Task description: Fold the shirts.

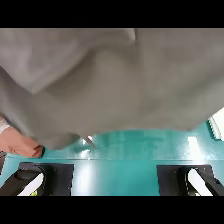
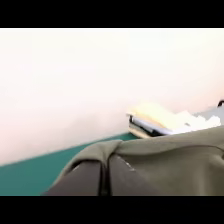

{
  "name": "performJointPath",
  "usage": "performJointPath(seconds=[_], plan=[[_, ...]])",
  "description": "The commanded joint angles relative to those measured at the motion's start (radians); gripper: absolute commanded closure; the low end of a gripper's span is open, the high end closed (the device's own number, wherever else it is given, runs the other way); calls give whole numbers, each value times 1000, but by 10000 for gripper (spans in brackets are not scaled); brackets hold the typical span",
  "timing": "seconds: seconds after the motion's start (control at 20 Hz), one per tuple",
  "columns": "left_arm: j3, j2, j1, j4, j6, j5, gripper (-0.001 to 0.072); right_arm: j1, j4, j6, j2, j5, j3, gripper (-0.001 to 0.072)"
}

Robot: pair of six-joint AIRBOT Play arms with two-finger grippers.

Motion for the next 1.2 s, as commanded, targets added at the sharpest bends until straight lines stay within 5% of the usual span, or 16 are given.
performJointPath(seconds=[0.0,0.35,0.6,0.8,0.9,1.15], plan=[[-237,-10,0,-16,7,-17,685,12,7,17,-108,118,-5,696],[-636,-359,0,4,93,-70,683,168,-116,14,-481,148,-356,697],[-597,-709,0,3,138,153,683,189,-103,15,-767,37,-329,697],[-476,-815,15,3,138,252,683,188,-98,16,-884,4,-179,697],[-428,-815,41,3,138,210,683,188,-108,15,-888,6,-147,696],[-393,-813,84,47,165,-127,685,189,-106,15,-796,-13,-305,697]])
